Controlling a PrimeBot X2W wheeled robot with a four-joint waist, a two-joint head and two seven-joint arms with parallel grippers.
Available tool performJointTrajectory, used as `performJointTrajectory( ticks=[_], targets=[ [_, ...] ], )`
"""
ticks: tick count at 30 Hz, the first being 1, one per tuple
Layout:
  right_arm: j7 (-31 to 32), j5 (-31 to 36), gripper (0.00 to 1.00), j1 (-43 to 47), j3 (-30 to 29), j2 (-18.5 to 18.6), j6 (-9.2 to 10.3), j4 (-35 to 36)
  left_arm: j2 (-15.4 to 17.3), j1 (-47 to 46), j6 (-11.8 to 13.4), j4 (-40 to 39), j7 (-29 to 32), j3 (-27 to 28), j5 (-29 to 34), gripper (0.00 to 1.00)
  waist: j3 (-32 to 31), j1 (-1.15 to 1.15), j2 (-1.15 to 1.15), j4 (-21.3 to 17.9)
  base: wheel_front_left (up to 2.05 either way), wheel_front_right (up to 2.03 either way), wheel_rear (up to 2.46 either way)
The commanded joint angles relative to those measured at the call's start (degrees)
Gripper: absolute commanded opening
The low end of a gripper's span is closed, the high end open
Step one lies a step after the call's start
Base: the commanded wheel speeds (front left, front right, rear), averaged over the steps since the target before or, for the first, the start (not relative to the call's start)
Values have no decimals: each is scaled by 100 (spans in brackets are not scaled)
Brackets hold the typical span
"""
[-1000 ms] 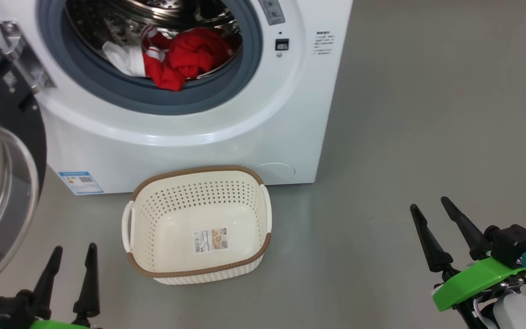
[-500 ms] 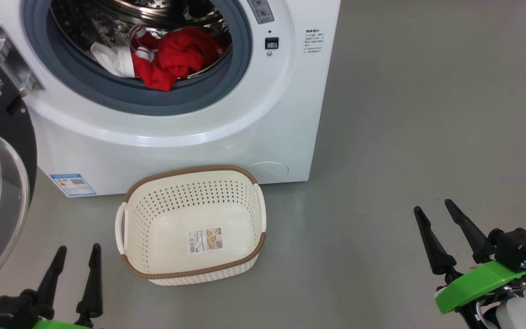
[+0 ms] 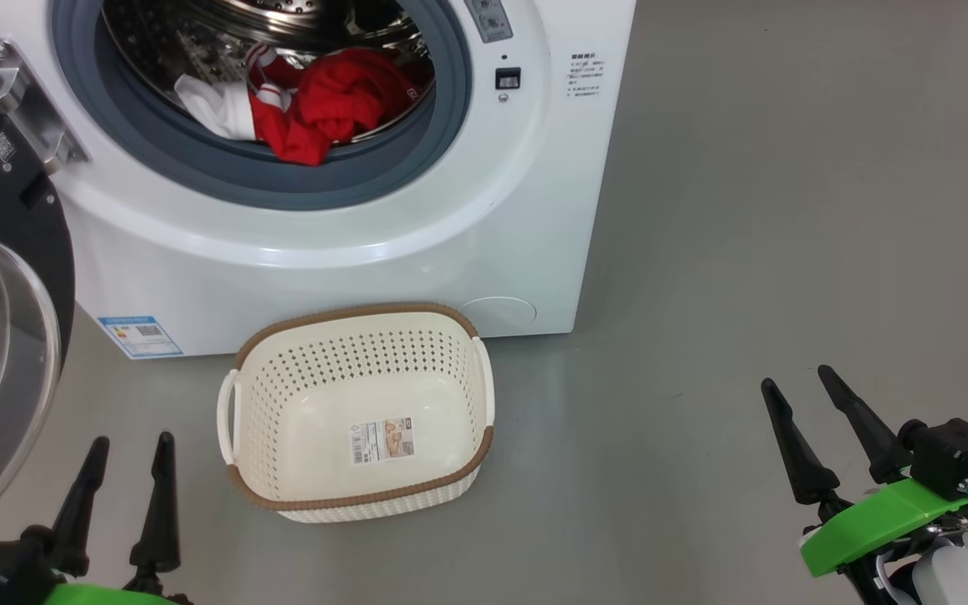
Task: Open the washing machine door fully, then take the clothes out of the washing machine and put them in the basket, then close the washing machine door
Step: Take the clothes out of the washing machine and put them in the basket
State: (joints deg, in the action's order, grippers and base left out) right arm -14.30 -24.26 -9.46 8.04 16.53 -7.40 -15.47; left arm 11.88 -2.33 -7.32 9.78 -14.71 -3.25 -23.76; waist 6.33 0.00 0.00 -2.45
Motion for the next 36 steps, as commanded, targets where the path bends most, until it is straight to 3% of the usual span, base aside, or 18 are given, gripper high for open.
performJointTrajectory(
  ticks=[1,15,36],
  targets=[
    [-70,39,100,-32,89,84,-9,156,119,-23,-16,-133,-29,204,66,100,-1,0,0,0,0,0,0],
    [-70,51,100,-31,127,110,-9,147,111,-56,-16,-110,-29,133,52,100,18,0,0,32,8,-16,7],
    [-70,67,100,-92,155,70,-9,172,197,-181,-16,-126,-29,55,8,100,171,0,0,46,107,-124,17]
  ],
)
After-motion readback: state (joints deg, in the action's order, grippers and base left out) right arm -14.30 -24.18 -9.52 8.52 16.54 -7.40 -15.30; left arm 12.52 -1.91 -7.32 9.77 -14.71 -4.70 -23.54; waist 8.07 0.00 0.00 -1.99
